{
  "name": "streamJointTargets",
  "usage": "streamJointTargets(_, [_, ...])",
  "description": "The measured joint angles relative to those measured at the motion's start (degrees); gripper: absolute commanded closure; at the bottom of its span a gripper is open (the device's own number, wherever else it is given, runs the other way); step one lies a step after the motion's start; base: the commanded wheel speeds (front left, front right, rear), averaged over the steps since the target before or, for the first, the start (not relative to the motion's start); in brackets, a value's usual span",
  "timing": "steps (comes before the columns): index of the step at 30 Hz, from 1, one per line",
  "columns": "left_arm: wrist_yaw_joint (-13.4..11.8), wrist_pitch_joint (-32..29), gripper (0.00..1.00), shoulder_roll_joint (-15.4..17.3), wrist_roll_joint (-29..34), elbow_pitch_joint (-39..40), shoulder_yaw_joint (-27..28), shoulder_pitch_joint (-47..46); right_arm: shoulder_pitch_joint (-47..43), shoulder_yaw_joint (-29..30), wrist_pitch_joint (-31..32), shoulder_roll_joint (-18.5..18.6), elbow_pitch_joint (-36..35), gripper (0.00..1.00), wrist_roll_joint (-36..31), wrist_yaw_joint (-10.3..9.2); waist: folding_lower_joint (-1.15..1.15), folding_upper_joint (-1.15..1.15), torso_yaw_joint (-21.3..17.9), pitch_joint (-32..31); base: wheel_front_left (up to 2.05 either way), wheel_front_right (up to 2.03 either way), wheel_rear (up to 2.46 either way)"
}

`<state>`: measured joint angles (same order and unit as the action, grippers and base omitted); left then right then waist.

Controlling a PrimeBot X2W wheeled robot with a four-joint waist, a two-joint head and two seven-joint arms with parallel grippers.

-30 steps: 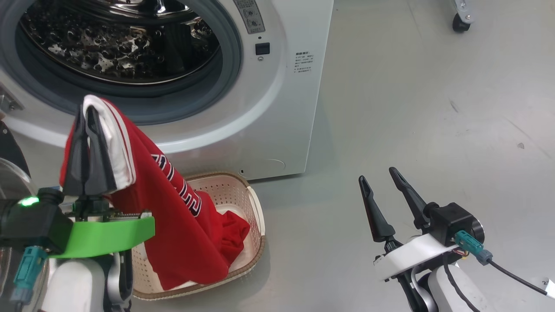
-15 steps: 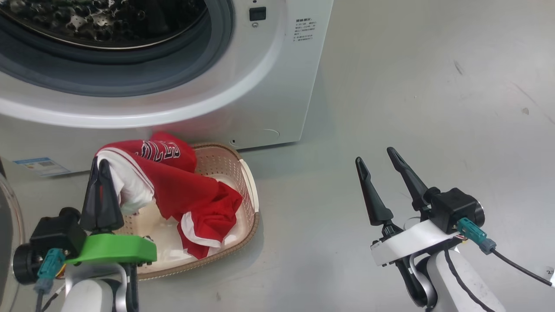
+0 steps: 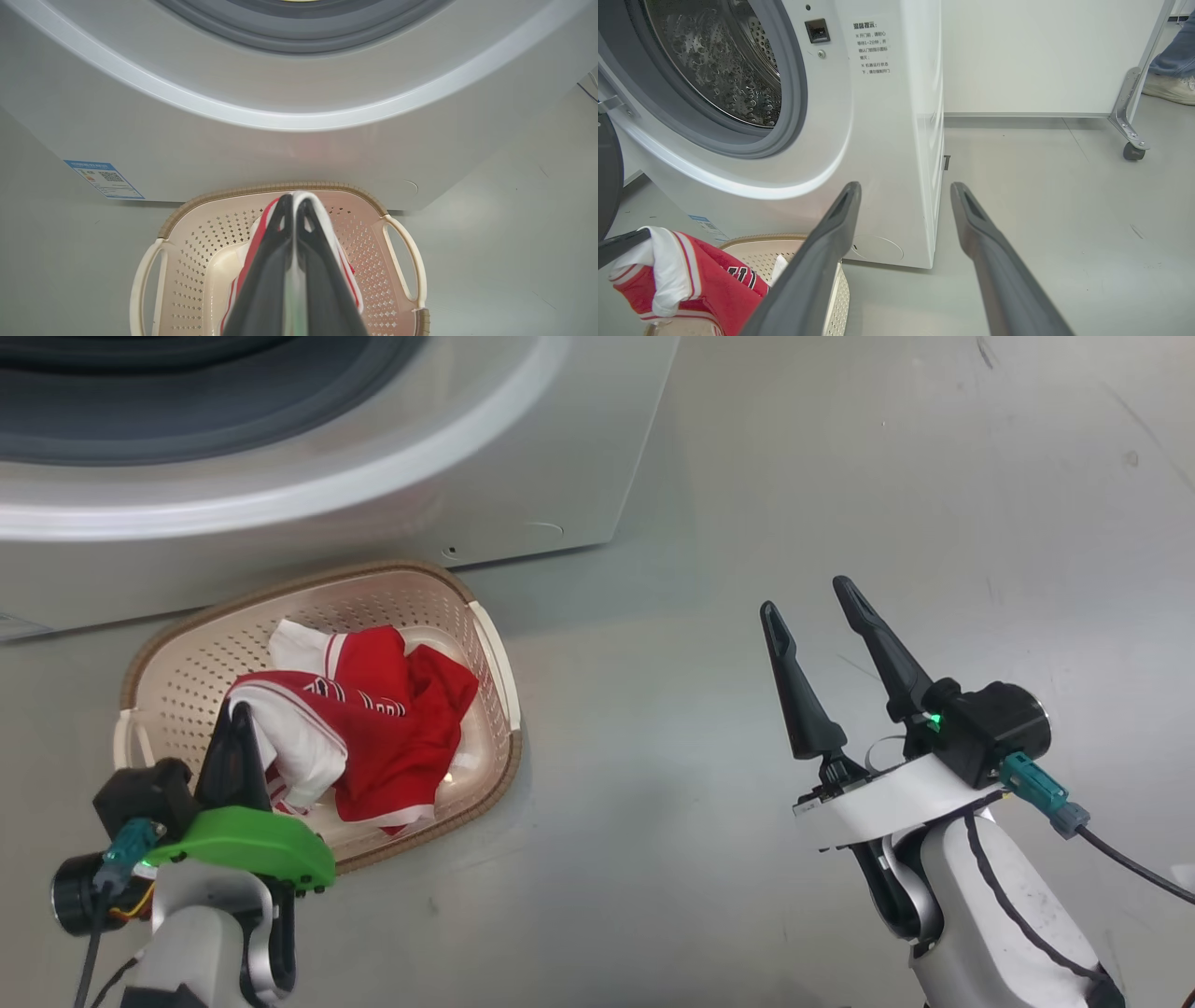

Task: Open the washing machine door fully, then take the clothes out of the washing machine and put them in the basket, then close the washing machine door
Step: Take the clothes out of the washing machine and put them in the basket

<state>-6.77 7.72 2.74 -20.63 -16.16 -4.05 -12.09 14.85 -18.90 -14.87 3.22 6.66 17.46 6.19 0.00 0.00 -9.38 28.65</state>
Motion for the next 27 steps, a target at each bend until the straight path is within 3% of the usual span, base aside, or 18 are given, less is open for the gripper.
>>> streamJointTargets(17, [0.0,-3.7,1.00,1.5,-1.1,-16.3,2.0,-14.6,5.0,0.4,0.0,-0.1,-2.3,0.00,1.2,0.22,0.00,0.00,-4.1,11.8,0.00,0.00,0.00])
streamJointTargets(27, [0.1,-4.2,1.00,1.5,-2.6,-24.8,2.8,-18.8,5.9,1.0,0.0,-0.2,-2.2,0.00,1.7,0.22,0.01,0.00,-5.6,14.9,0.00,0.00,0.00])
